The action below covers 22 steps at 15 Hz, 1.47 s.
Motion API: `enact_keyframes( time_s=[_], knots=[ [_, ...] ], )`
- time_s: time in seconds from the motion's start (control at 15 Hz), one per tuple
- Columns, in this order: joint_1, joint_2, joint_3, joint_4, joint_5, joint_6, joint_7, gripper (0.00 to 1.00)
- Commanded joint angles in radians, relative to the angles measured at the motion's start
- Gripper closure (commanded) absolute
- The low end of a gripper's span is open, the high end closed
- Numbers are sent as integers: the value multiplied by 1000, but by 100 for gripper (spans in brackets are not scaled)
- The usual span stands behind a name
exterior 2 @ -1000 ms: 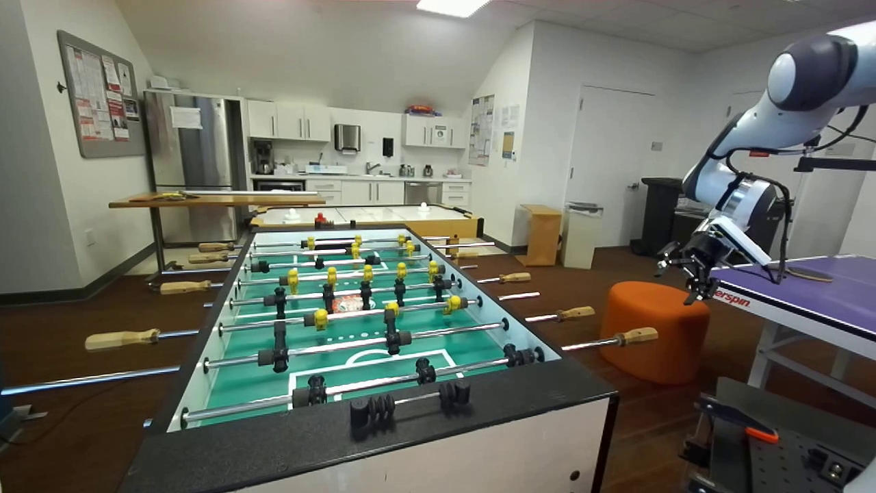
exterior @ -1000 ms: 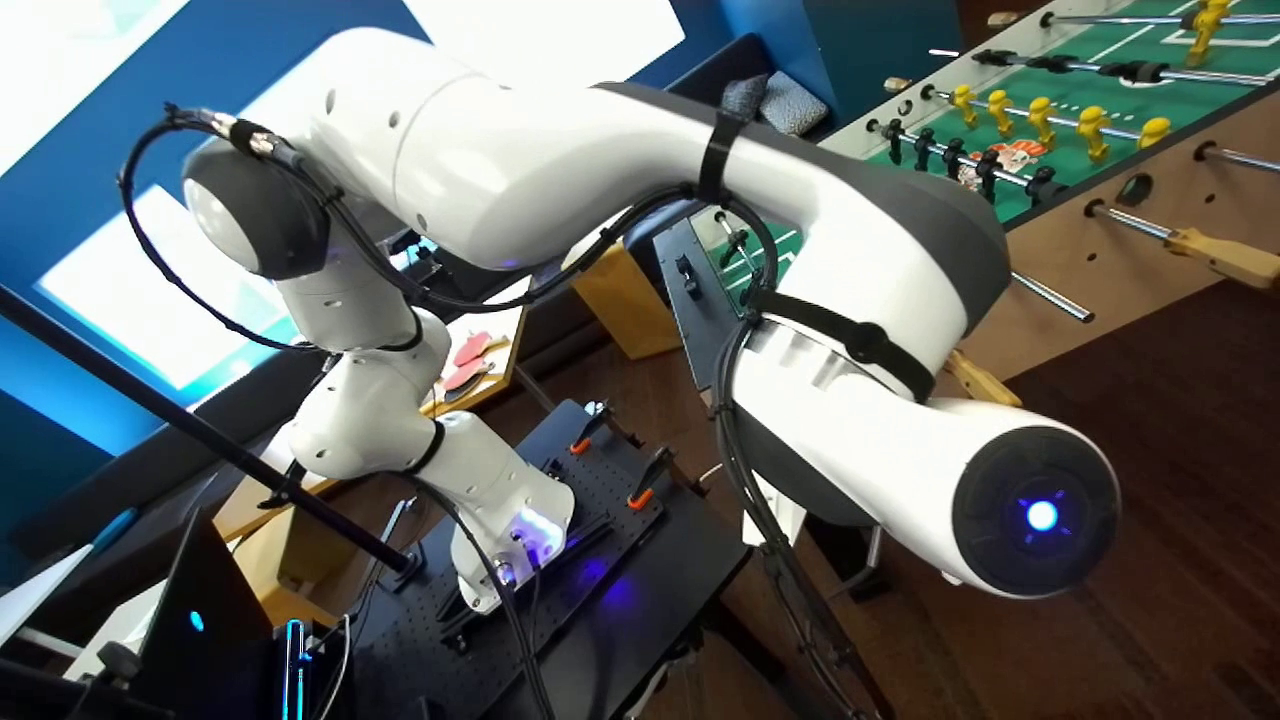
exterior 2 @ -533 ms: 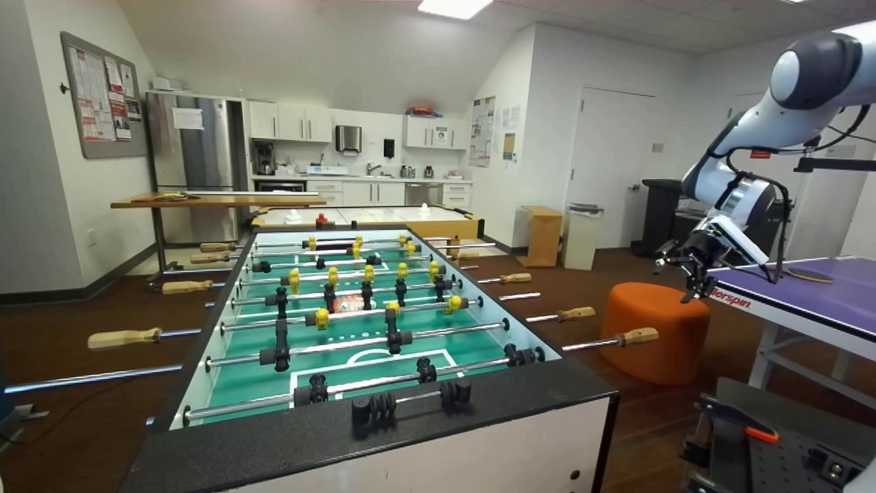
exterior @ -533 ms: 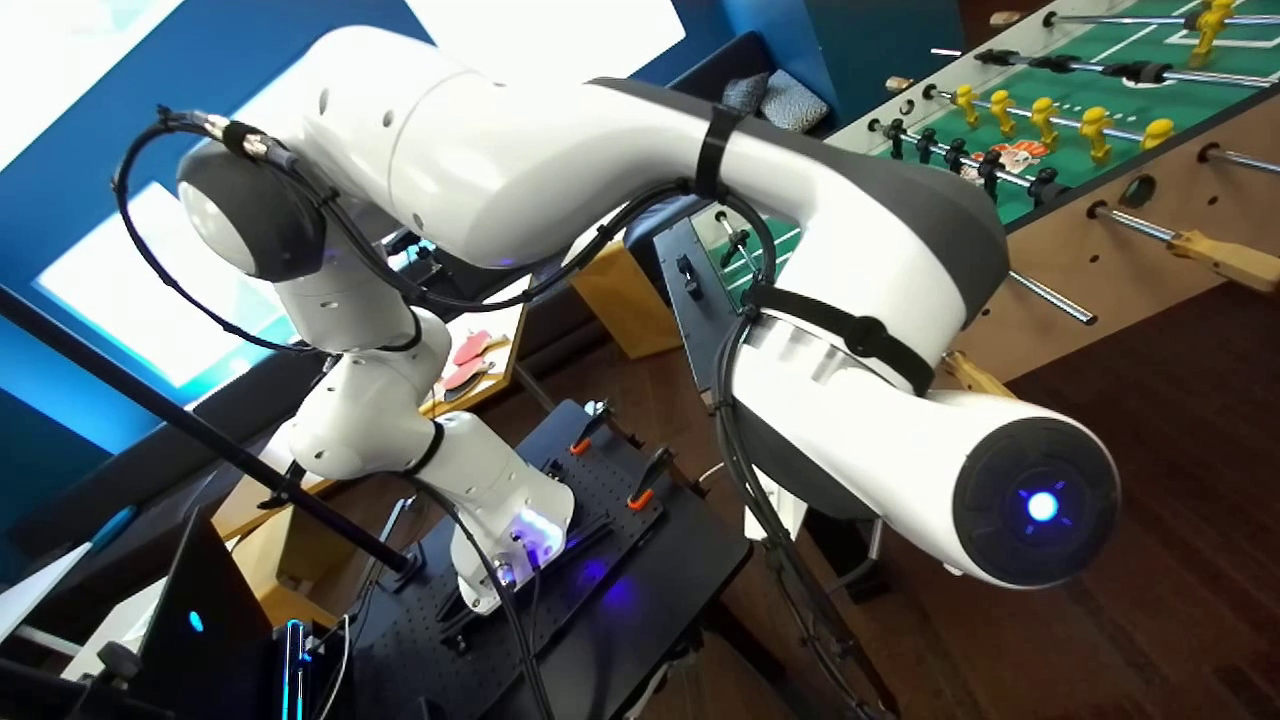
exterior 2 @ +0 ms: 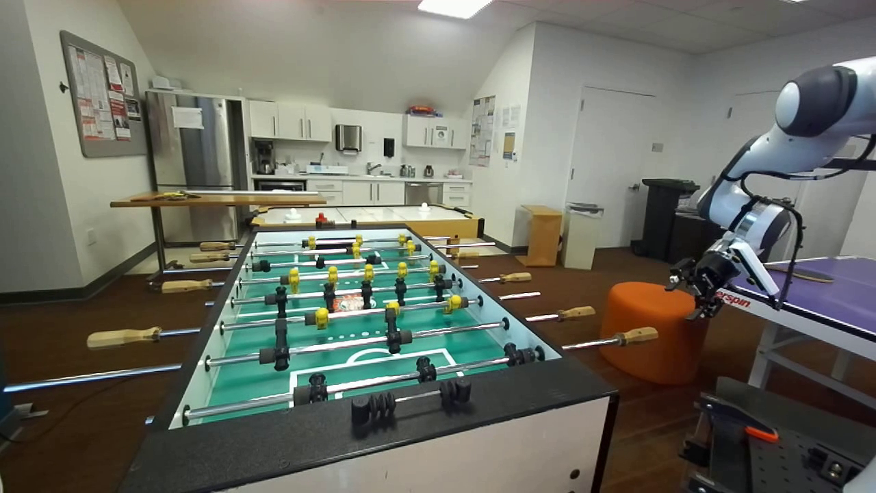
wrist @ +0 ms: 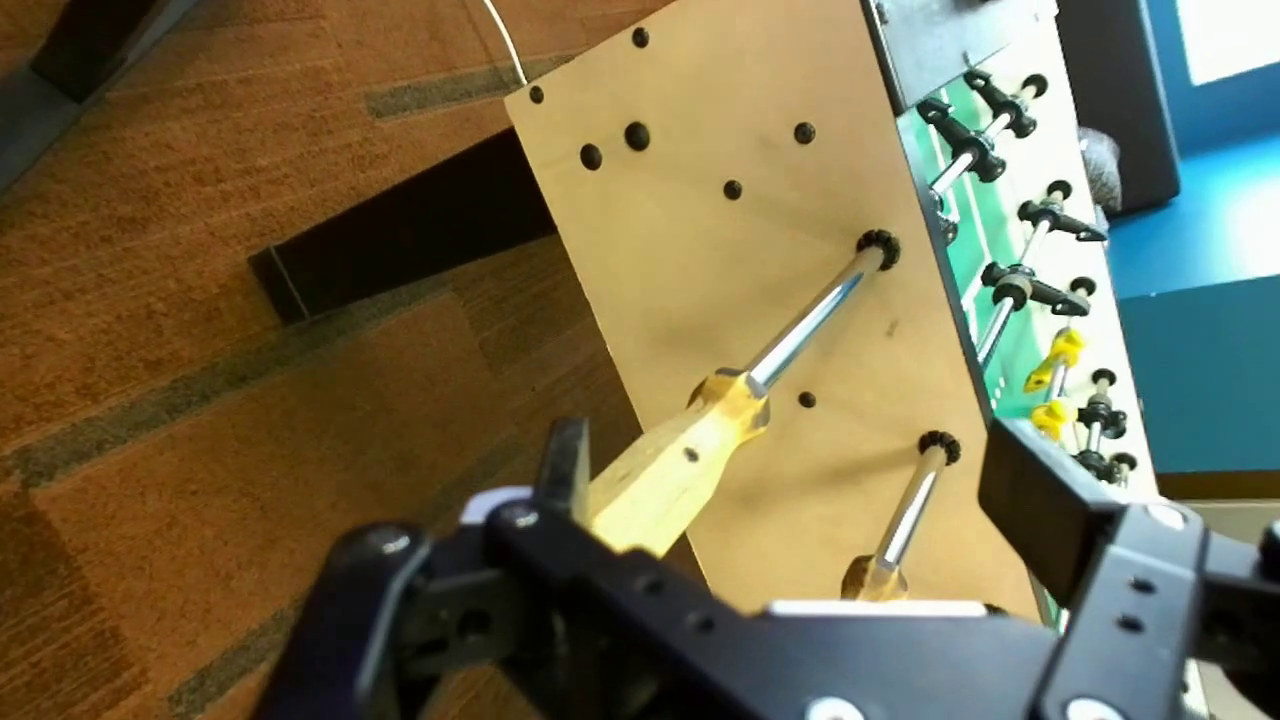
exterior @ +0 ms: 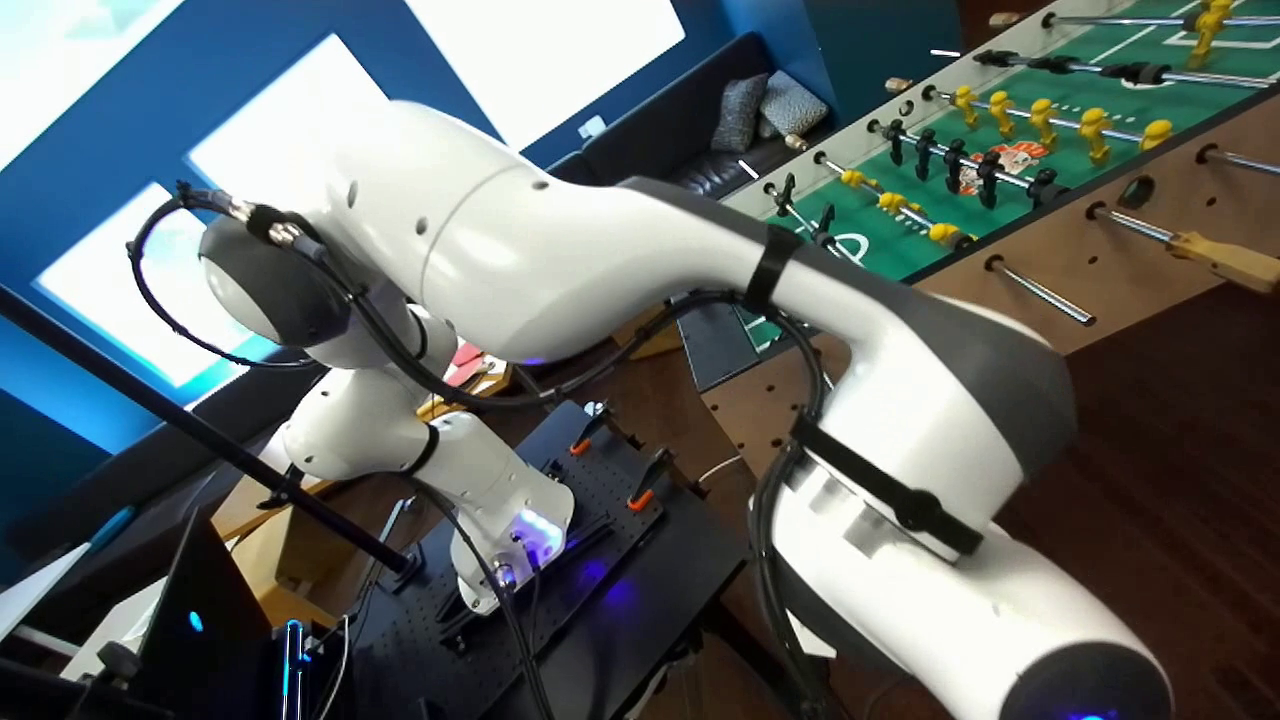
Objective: Turn the first wooden handle from you clockwise
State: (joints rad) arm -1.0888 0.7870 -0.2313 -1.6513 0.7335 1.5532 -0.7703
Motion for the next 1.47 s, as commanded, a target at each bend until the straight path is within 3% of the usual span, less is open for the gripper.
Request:
enact_keyframes(
  time_s=[0.0, 0.2, 0.27, 0.6, 1.13, 1.4],
  knots=[
    [-89, 88, 56, 100, 10, -41, -90, 0],
    [-136, 160, 96, 157, -1, -59, -140, 0],
    [-118, 109, 82, 90, -8, -8, -118, 0],
    [-127, 127, 88, 98, -9, -6, -123, 0],
    [-219, 251, 165, 212, 10, -132, -303, 0],
    [-279, 330, 208, 266, 92, -158, -366, 0]
  ],
)
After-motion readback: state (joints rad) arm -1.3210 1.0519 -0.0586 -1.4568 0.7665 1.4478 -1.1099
